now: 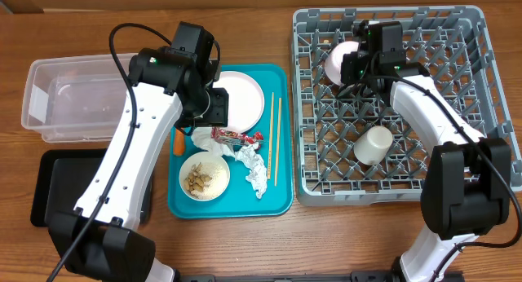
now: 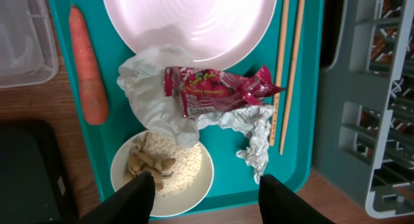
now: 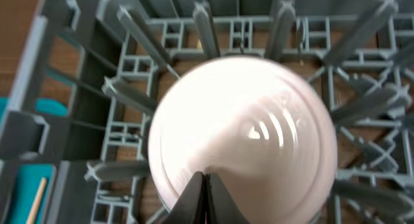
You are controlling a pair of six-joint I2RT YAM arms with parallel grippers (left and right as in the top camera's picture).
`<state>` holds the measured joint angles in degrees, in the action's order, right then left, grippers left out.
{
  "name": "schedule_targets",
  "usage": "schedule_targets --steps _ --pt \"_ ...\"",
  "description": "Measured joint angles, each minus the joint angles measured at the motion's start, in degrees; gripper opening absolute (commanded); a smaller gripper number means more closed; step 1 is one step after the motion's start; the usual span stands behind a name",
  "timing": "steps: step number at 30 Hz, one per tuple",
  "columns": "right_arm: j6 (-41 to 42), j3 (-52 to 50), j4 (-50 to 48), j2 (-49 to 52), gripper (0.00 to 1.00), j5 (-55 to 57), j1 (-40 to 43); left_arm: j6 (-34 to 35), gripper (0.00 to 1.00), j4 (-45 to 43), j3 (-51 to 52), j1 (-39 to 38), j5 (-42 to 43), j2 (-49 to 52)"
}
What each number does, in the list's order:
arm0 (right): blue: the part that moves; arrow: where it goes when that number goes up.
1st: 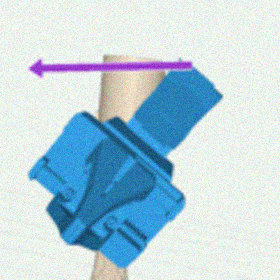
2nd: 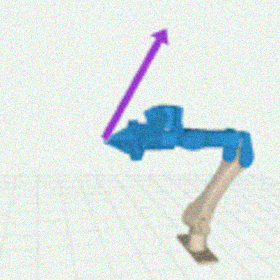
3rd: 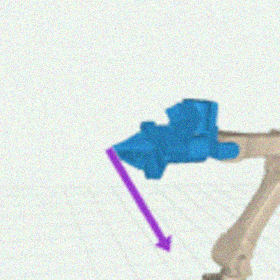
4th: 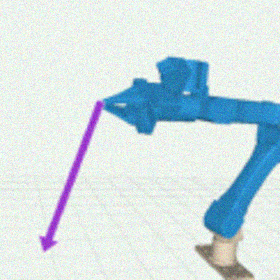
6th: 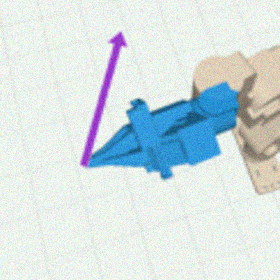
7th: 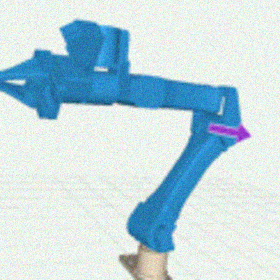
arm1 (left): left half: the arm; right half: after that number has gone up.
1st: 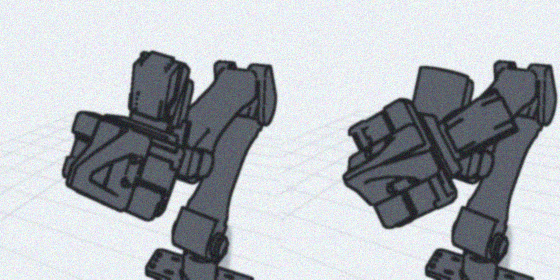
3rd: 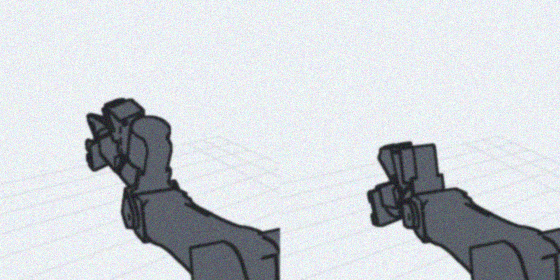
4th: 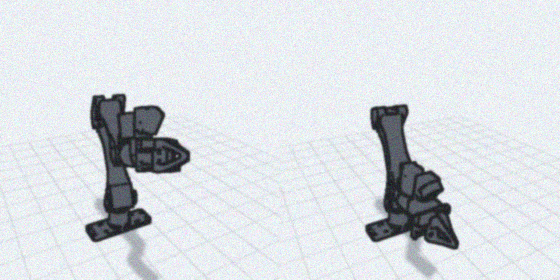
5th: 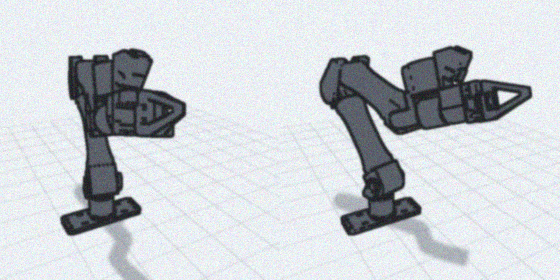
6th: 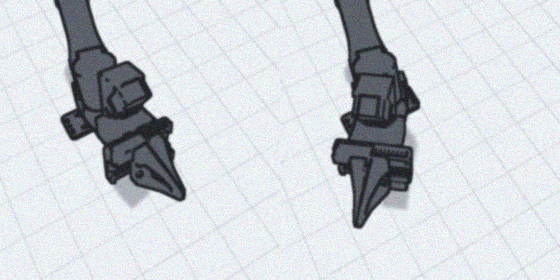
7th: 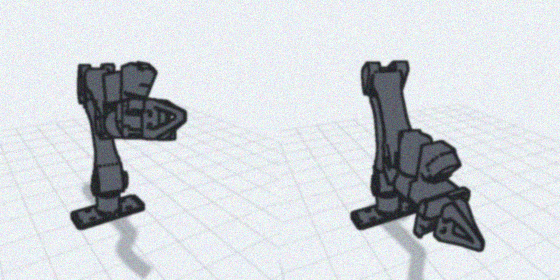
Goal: Sort waste into correct bins and load items into the dishwasher
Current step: 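Lower the pink bowl into the rack and open the right gripper, then move the left gripper down to the pink plate's left rim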
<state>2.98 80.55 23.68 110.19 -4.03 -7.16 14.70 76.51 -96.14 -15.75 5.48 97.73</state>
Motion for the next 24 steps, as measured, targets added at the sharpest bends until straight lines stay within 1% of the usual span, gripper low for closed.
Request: schedule_targets --steps 4,8,9,10,12,14,18,21,24 --pt "0.00 0.00 1.46 -0.44 0.04 0.20 0.00 0.00 0.54 -0.79 0.00 0.00 -0.46 0.00" --pt "0.20 0.26 5.42 -2.91 0.06 0.46 0.00 0.46 0.54 -2.27 0.00 0.28 -1.01 0.00" --pt "0.70 0.46 6.88 -4.04 0.11 0.46 0.00 0.83 0.55 -2.84 0.00 0.61 -1.09 0.00" --pt "1.66 0.70 8.13 -5.46 0.21 0.44 0.00 1.33 0.55 -3.50 0.00 0.94 -1.16 0.00" --pt "3.41 1.11 10.21 -8.96 0.35 0.00 0.00 1.92 0.55 -4.90 -0.02 1.88 -1.51 0.00" --pt "4.31 1.66 12.57 -12.94 0.47 -1.42 0.00 2.45 0.59 -6.71 -0.02 3.17 -2.58 0.00" --pt "5.46 2.82 18.12 -19.47 0.53 -5.62 0.00 3.61 0.65 -9.77 -0.02 4.50 -4.87 0.44" --pt "6.25 3.21 22.60 -21.59 0.55 -8.20 0.00 3.85 0.65 -12.76 -0.02 4.63 -5.88 2.27" --pt "6.64 3.23 26.73 -21.31 0.55 -9.46 0.00 3.82 0.64 -15.74 -0.04 4.61 -6.32 5.84"
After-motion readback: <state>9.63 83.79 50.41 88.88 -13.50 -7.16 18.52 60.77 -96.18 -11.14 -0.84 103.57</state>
